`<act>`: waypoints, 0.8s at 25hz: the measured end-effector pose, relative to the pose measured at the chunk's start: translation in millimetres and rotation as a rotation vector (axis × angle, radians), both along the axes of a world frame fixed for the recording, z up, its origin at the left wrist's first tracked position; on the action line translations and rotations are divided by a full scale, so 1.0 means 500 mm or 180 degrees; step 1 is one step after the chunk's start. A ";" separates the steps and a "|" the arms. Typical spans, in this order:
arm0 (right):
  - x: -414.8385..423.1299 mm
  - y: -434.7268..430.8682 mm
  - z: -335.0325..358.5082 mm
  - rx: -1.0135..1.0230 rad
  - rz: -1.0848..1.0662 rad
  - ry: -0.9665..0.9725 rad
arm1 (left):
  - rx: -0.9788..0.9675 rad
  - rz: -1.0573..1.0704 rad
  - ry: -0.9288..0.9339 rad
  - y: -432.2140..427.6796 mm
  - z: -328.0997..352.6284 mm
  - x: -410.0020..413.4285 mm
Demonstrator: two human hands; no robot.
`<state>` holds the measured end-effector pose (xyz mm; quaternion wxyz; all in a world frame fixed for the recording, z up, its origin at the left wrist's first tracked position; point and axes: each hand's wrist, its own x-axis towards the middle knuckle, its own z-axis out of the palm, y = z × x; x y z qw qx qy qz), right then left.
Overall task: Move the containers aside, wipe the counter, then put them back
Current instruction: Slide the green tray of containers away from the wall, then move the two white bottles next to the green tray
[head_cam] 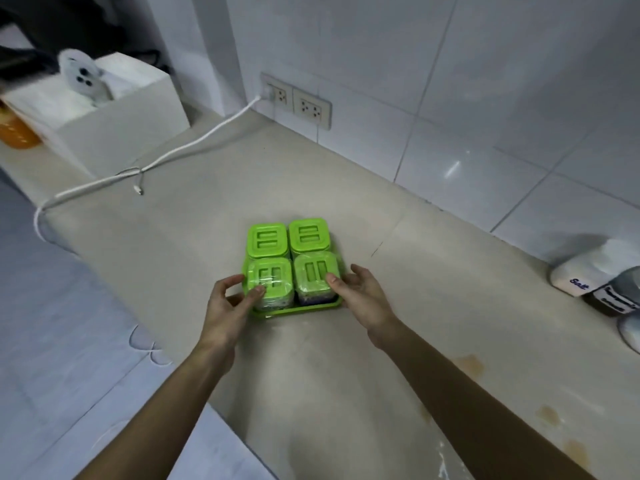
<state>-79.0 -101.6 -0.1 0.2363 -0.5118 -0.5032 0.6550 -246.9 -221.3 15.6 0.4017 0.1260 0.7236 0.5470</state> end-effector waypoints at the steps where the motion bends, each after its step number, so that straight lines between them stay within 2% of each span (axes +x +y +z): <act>1: -0.001 0.003 -0.003 0.0151 0.0191 -0.0193 | -0.0102 0.0044 0.0243 -0.007 -0.006 -0.001; 3: 0.027 0.009 0.003 0.0655 0.0569 -0.0692 | -0.0503 0.0018 0.1584 0.001 -0.002 0.015; 5: 0.102 0.017 0.015 0.1147 0.0810 -0.1094 | -0.0363 -0.0196 0.2823 0.039 0.019 0.071; 7: 0.221 0.034 0.024 0.1557 0.0851 -0.1545 | 0.0146 -0.0804 0.3267 0.096 0.041 0.169; 9: 0.371 0.063 0.035 0.1979 0.0701 -0.2062 | 0.0604 -0.1554 0.3355 0.161 0.047 0.283; 13: 0.666 0.161 0.079 0.2901 0.0044 -0.3154 | 0.1084 -0.2822 0.3207 0.323 0.048 0.524; 16: 0.814 0.250 0.105 0.3160 0.0146 -0.4000 | 0.1276 -0.3432 0.3216 0.463 0.049 0.690; 20: 0.851 0.307 0.115 0.2953 -0.0146 -0.3909 | 0.1227 -0.3601 0.2951 0.580 0.052 0.814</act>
